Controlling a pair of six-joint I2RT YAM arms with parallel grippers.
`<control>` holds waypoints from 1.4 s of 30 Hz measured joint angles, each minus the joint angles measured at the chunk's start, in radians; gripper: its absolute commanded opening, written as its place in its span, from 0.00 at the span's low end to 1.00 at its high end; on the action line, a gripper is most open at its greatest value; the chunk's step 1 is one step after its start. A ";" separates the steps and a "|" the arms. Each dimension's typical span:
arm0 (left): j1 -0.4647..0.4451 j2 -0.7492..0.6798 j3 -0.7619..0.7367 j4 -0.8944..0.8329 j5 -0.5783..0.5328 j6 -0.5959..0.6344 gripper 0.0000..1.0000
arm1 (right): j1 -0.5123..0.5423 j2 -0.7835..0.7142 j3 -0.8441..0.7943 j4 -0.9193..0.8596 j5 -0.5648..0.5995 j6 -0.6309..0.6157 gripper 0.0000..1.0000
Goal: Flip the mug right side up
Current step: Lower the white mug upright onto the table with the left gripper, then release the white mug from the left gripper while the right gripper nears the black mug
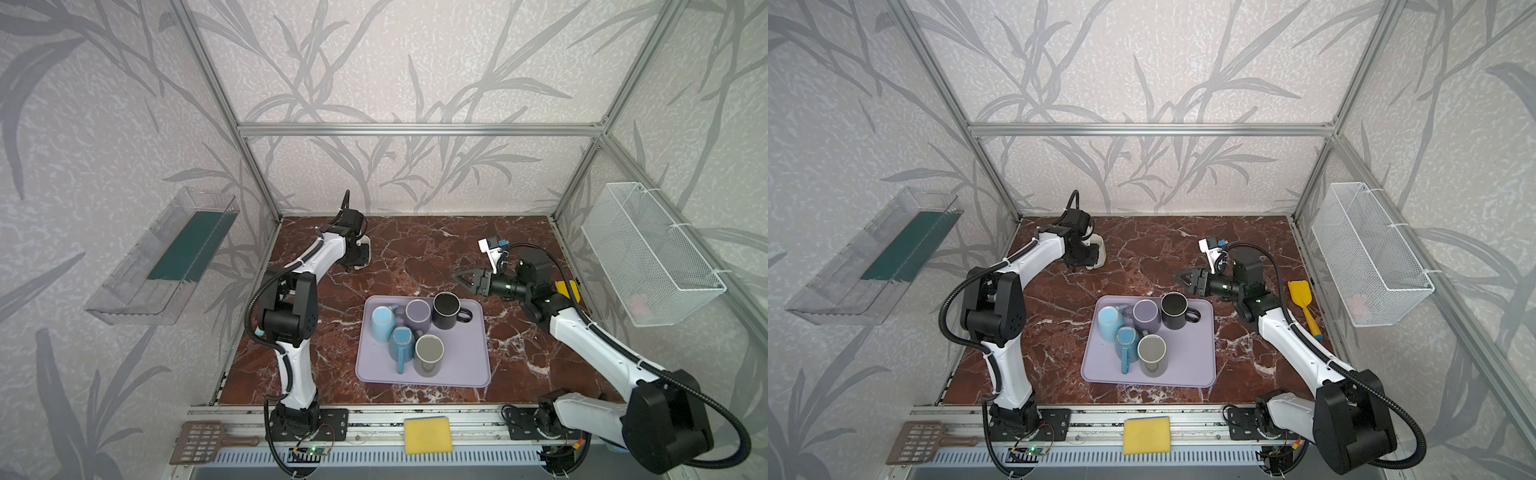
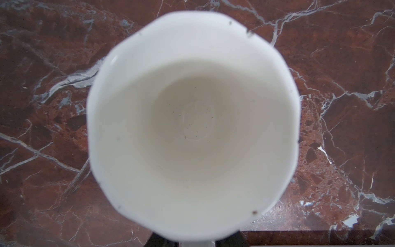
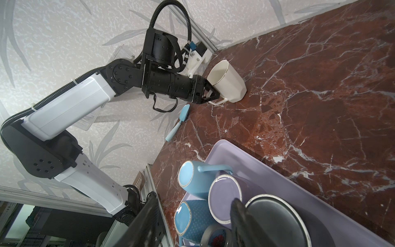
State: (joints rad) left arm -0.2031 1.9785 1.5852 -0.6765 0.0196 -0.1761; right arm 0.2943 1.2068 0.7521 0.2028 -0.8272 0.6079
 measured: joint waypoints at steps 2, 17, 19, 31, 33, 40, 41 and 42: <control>0.000 0.000 0.000 0.000 0.000 0.000 0.33 | 0.000 -0.001 0.000 -0.003 0.000 0.000 0.55; -0.005 -0.046 -0.016 0.004 -0.001 0.000 0.36 | 0.000 -0.032 0.006 -0.117 0.037 -0.082 0.55; -0.005 -0.061 -0.029 0.004 -0.002 0.001 0.36 | 0.000 -0.047 0.016 -0.173 0.052 -0.113 0.55; -0.006 -0.215 -0.100 0.013 -0.019 0.000 0.36 | 0.000 -0.135 0.020 -0.354 0.154 -0.229 0.55; -0.008 -0.240 -0.108 0.018 -0.019 0.000 0.36 | 0.000 -0.136 0.018 -0.370 0.169 -0.237 0.55; -0.062 -0.330 -0.172 0.029 -0.011 0.000 0.37 | 0.050 -0.132 0.009 -0.445 0.276 -0.275 0.55; -0.072 -0.342 -0.186 0.034 -0.007 0.000 0.37 | 0.064 -0.130 0.009 -0.457 0.297 -0.285 0.55; -0.082 -0.357 -0.204 0.036 0.000 -0.001 0.37 | 0.079 -0.128 0.009 -0.469 0.319 -0.293 0.55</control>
State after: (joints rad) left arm -0.2852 1.6218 1.3811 -0.6407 0.0196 -0.1768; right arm 0.3733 1.0790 0.7612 -0.2665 -0.5087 0.3153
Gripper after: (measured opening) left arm 0.365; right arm 0.551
